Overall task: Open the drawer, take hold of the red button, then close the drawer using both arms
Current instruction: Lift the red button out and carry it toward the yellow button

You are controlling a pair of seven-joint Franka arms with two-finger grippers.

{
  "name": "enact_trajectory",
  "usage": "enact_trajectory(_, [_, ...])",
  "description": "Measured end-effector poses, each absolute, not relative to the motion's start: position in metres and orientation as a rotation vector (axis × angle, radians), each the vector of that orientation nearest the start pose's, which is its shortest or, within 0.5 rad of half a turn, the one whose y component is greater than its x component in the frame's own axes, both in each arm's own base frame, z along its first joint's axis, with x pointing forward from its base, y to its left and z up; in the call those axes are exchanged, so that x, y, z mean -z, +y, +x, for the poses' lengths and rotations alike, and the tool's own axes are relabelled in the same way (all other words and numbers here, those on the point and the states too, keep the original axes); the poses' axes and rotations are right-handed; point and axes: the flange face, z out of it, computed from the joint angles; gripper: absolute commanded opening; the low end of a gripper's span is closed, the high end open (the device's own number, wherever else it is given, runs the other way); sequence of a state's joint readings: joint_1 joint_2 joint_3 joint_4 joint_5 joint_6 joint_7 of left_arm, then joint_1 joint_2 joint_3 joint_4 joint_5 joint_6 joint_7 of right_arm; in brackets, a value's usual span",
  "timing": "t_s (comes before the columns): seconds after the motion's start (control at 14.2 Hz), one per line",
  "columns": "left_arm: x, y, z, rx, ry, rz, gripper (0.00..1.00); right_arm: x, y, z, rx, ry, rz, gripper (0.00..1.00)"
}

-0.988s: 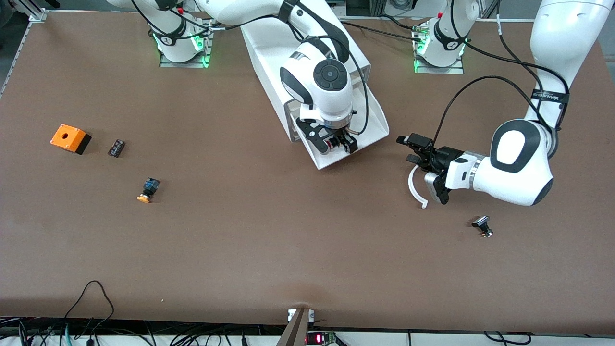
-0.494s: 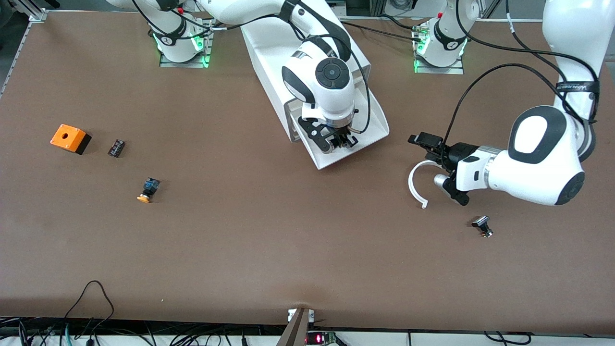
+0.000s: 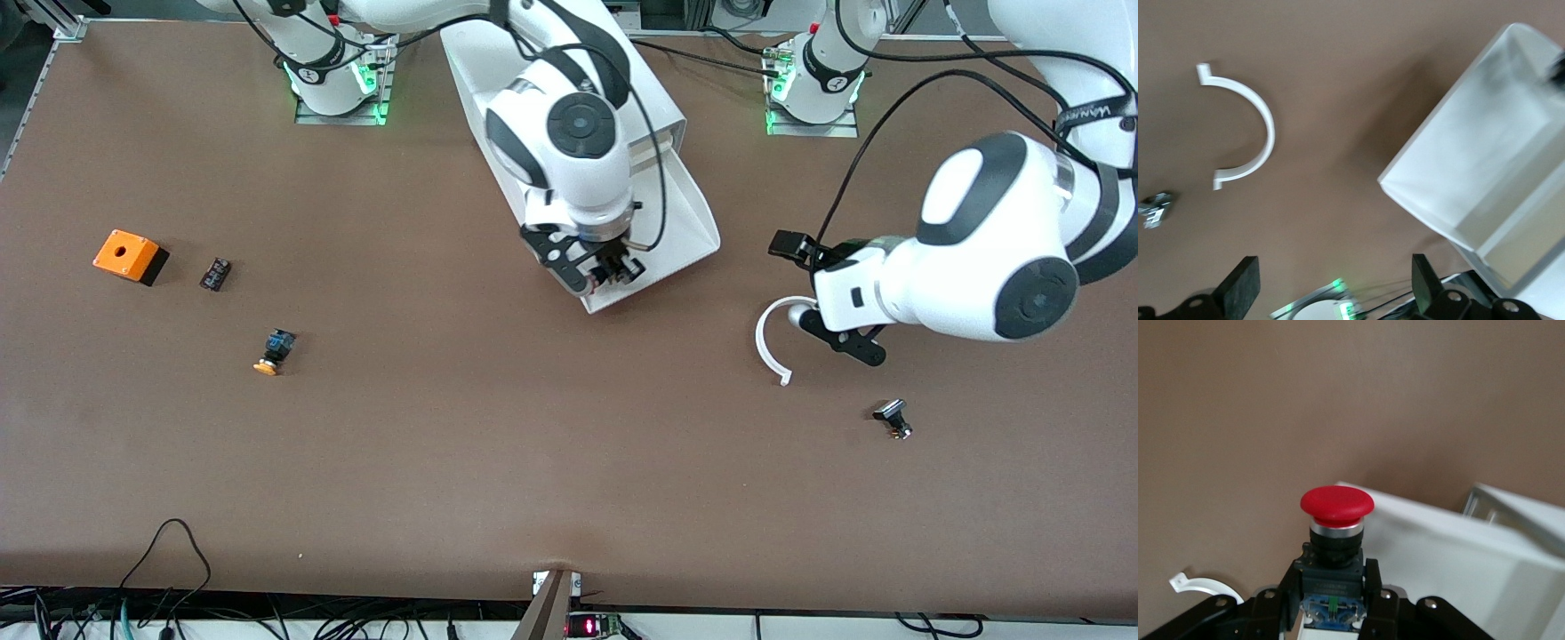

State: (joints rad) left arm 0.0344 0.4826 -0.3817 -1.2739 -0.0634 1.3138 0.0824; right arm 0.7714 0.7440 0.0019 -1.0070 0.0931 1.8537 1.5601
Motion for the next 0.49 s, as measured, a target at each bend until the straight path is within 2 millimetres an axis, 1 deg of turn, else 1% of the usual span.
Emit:
enact_trajectory(0.14, [-0.477,-0.189,0.615,-0.667,0.715,-3.082,1.00,-0.451,0.496,0.570,-0.061,1.050,-2.834,0.00])
enact_trajectory(0.21, [-0.482,-0.190,0.618,-0.634,0.716,-3.074,1.00,-0.463,0.472,0.582,-0.068,0.972,-2.870,0.00])
enact_trajectory(0.35, [-0.491,-0.182,0.626,-0.585,0.693,-3.095,1.00,-0.492,0.416,0.602,-0.117,0.780,-2.941,0.00])
enact_trajectory(0.42, [-0.494,-0.176,0.630,-0.573,0.666,-3.103,1.00,-0.504,0.385,0.612,-0.145,0.686,-2.976,0.00])
enact_trajectory(0.49, [-0.494,-0.172,0.632,-0.569,0.614,-3.110,1.00,-0.511,0.353,0.622,-0.163,0.600,-3.002,0.00])
